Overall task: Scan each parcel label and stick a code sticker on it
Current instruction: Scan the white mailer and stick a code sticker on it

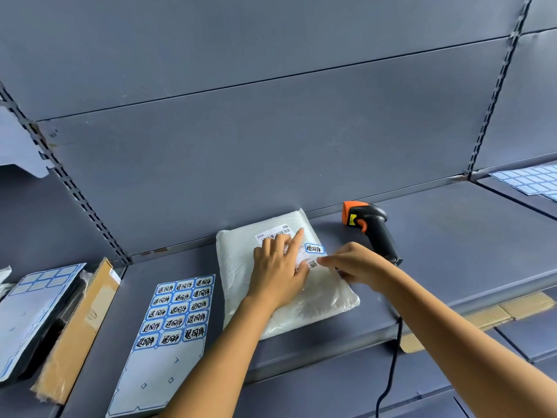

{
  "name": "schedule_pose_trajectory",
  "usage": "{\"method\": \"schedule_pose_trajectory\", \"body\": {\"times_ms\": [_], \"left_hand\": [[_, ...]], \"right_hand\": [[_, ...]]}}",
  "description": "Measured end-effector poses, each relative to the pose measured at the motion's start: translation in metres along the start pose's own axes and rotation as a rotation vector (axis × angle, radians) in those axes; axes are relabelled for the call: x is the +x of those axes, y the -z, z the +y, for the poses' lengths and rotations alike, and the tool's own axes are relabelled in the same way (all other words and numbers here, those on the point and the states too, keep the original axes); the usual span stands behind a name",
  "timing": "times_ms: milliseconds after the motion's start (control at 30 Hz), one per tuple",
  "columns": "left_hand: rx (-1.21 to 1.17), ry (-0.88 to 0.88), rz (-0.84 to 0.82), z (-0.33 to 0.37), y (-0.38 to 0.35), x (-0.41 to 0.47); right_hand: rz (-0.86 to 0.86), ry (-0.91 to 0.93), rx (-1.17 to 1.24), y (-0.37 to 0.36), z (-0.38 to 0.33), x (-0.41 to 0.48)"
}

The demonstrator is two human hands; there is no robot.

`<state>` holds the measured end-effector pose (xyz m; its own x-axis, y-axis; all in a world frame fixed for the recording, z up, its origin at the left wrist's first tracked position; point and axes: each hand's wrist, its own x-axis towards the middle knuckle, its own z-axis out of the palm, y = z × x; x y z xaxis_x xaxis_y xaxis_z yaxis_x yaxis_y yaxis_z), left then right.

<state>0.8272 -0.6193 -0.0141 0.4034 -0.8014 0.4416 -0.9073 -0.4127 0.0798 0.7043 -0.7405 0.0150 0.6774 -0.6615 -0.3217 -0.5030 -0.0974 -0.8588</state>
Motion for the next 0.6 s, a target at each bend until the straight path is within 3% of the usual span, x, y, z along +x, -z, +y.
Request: {"method": "schedule_pose_trajectory", "body": {"times_ms": [267, 600], "left_hand": [[-0.129, 0.03, 0.114, 0.004, 0.013, -0.008], [-0.187, 0.133, 0.282, 0.005, 0.056, -0.057]], "right_hand": [[-0.158, -0.011, 0.256, -0.005, -0.001, -0.024], [0.042, 0.15, 0.418, 0.046, 0.007, -0.089]]}}
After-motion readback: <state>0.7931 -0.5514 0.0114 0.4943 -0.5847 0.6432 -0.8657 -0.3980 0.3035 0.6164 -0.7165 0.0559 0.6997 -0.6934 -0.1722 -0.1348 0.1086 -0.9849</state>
